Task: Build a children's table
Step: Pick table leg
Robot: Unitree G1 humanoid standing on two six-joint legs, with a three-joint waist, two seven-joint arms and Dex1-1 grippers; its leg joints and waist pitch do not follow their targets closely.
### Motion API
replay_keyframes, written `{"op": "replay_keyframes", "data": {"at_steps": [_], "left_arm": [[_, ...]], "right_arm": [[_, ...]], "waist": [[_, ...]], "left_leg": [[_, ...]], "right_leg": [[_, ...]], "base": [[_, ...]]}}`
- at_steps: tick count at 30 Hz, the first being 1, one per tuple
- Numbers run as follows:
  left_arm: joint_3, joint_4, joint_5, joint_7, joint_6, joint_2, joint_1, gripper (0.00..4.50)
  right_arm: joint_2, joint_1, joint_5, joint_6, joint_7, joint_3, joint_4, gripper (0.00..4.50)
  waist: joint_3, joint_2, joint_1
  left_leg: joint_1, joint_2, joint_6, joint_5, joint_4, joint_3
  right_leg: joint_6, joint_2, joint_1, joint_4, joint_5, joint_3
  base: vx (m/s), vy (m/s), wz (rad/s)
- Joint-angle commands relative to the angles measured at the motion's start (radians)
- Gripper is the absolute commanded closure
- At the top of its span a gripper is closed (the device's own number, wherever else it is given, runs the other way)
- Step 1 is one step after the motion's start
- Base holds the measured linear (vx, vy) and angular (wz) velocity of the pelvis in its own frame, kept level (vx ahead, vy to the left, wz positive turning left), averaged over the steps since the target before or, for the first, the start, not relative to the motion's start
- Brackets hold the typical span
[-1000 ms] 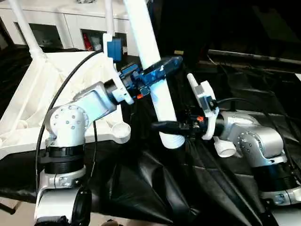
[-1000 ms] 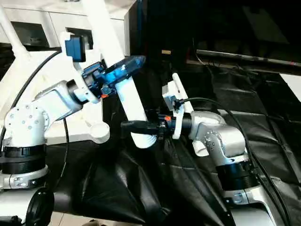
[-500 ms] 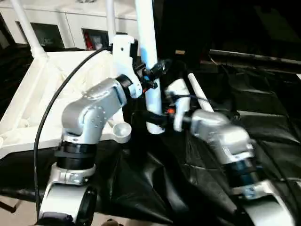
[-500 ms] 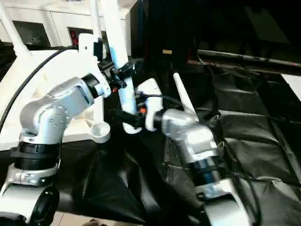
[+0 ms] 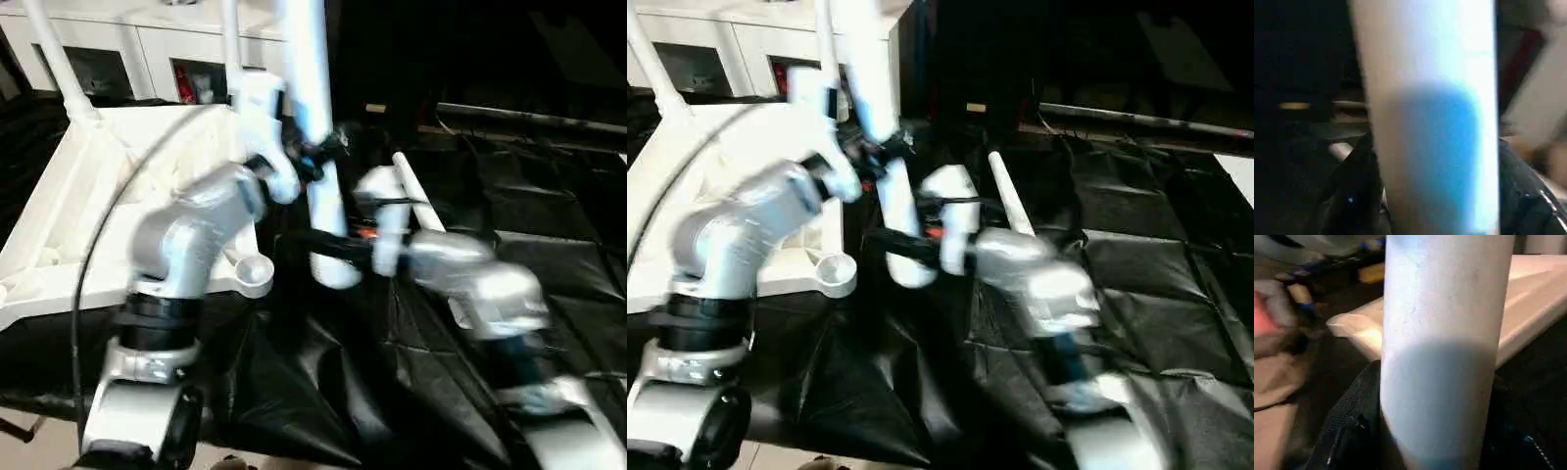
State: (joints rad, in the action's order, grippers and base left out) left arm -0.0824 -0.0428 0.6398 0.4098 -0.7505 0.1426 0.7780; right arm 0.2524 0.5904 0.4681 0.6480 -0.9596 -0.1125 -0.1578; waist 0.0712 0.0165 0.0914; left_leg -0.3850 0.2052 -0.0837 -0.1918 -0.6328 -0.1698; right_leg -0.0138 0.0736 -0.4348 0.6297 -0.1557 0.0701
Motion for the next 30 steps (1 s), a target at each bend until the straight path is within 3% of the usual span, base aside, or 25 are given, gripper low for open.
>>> {"op": "replay_keyframes", "data": {"at_steps": [1,3,7,9,11,12,19,21,23,26,30], "left_arm": [[-0.075,-0.042,0.038,0.030,-0.033,0.027,0.004,1.47],[-0.095,-0.033,0.105,0.096,-0.080,0.042,-0.008,1.47],[-0.098,-0.011,0.163,0.162,-0.126,0.063,-0.024,1.47],[-0.093,-0.001,0.183,0.175,-0.135,0.066,-0.029,1.81],[-0.090,0.001,0.191,0.182,-0.137,0.067,-0.030,1.86],[-0.088,0.003,0.197,0.189,-0.139,0.066,-0.033,1.86],[-0.079,-0.011,0.174,0.165,-0.112,0.068,-0.030,2.55],[-0.061,-0.003,0.144,0.157,-0.099,0.077,-0.030,2.59],[-0.047,0.001,0.121,0.145,-0.087,0.083,-0.030,2.66],[-0.025,0.012,0.081,0.121,-0.064,0.088,-0.026,2.67],[0.043,0.039,-0.018,0.064,-0.031,0.100,-0.024,2.67]], "right_arm": [[0.010,0.007,0.116,0.023,-0.162,-0.004,0.126,2.56],[0.041,0.006,0.164,0.062,-0.218,0.013,0.145,2.56],[0.080,0.007,0.189,0.080,-0.276,0.011,0.154,2.56],[0.095,0.006,0.202,0.096,-0.296,0.004,0.165,2.56],[0.099,0.005,0.207,0.102,-0.300,0.003,0.169,2.56],[0.101,0.003,0.210,0.105,-0.302,0.002,0.172,2.56],[0.099,0.001,0.187,0.076,-0.298,-0.013,0.171,2.56],[0.091,0.000,0.119,0.002,-0.252,-0.030,0.154,2.56],[0.084,0.005,0.098,-0.001,-0.217,-0.036,0.136,2.56],[0.046,0.029,0.064,0.018,-0.098,-0.023,0.086,1.84],[0.012,0.035,-0.052,-0.034,0.032,-0.065,0.049,1.52]], "waist": [[-0.084,0.002,0.002],[-0.083,0.005,0.001],[-0.082,0.003,0.000],[-0.080,0.002,0.001],[-0.081,0.002,0.002],[-0.080,0.007,0.001],[-0.081,0.007,0.003],[-0.081,0.007,0.003],[-0.082,0.007,0.002],[-0.081,0.006,-0.004],[-0.082,0.005,-0.006]], "left_leg": [[0.010,0.010,0.012,-0.156,0.075,-0.001],[0.007,0.009,0.015,-0.152,0.074,0.000],[0.009,0.011,0.012,-0.160,0.073,0.000],[0.012,0.013,0.006,-0.169,0.075,0.001],[0.013,0.014,0.002,-0.170,0.075,0.001],[0.013,0.013,0.003,-0.171,0.075,0.000],[0.010,0.011,-0.002,-0.164,0.075,0.001],[0.008,0.012,-0.005,-0.160,0.075,0.001],[0.008,0.013,-0.006,-0.153,0.076,0.002],[0.007,0.012,-0.013,-0.148,0.077,0.002],[0.010,0.012,-0.025,-0.159,0.079,0.002]], "right_leg": [[-0.162,0.052,0.073,-0.081,-0.276,-0.040],[-0.164,0.052,0.076,-0.080,-0.285,-0.039],[-0.153,0.054,0.071,-0.086,-0.333,-0.038],[-0.150,0.052,0.069,-0.088,-0.352,-0.037],[-0.144,0.053,0.068,-0.089,-0.358,-0.037],[-0.142,0.052,0.067,-0.091,-0.362,-0.037],[-0.114,0.053,0.068,-0.093,-0.395,-0.036],[-0.108,0.055,0.067,-0.093,-0.399,-0.036],[-0.105,0.054,0.067,-0.090,-0.390,-0.037],[-0.111,0.051,0.065,-0.089,-0.372,-0.037],[-0.100,0.052,0.066,-0.089,-0.381,-0.037]], "base": [[0.000,0.000,0.00],[0.000,0.000,0.00],[0.000,0.000,0.00],[0.000,0.000,0.00],[0.000,0.000,0.00],[0.000,0.000,0.00],[0.000,0.000,0.00],[0.000,0.000,0.00],[0.000,0.000,0.00],[0.000,0.000,0.00],[0.000,0.000,0.00]]}}
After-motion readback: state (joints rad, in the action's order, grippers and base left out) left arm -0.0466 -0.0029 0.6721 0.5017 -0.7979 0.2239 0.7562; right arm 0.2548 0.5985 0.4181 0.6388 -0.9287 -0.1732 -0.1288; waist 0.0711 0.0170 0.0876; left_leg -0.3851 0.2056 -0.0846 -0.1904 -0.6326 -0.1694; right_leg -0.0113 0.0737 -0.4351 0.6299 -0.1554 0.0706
